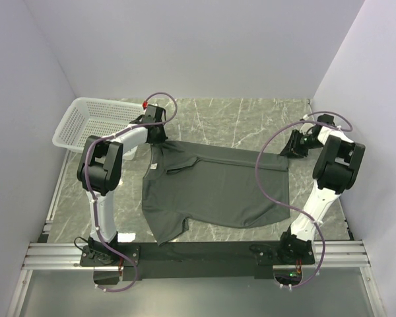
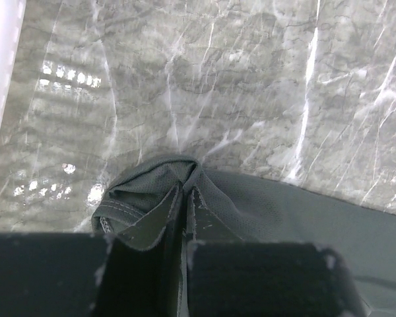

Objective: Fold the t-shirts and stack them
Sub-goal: Fold the tshirt

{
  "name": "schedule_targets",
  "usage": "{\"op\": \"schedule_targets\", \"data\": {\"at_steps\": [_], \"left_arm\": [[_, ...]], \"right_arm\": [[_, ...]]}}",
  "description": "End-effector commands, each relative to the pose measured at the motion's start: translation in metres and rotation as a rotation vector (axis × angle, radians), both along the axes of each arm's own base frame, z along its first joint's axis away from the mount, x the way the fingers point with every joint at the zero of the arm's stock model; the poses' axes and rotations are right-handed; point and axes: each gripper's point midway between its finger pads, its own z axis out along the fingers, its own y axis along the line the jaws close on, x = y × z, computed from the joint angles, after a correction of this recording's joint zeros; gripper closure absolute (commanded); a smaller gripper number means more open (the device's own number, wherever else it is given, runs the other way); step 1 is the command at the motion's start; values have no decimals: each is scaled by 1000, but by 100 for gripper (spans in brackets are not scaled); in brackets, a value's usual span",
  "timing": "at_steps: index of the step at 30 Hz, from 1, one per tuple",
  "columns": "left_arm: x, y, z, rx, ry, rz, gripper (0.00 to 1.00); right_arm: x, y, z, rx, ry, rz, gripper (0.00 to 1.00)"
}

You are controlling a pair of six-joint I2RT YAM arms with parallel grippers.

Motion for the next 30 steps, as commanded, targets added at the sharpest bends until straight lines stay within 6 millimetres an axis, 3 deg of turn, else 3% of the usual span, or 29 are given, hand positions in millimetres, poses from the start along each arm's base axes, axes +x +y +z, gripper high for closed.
{"op": "schedule_targets", "data": {"at_steps": [1, 4, 10, 14, 27, 30], "left_arm": [[7, -4, 30, -39, -73, -9, 92], [6, -3, 31, -41, -77, -6, 93], [1, 5, 30, -22, -81, 13, 99], [4, 5, 24, -26, -71, 14, 99], [48, -18, 48, -79, -122, -16, 98], [53, -20, 48, -88, -124, -18, 89]], "right_arm": [[11, -6, 2, -44, -11, -12, 68], [14, -8, 6, -60, -27, -22, 83], [26, -26, 26, -123, -101, -79, 98], [36, -34, 31, -138, -127, -103, 100], [84, -53, 50, -147, -199, -149, 100], [99, -60, 59, -158, -230, -150, 100]]}}
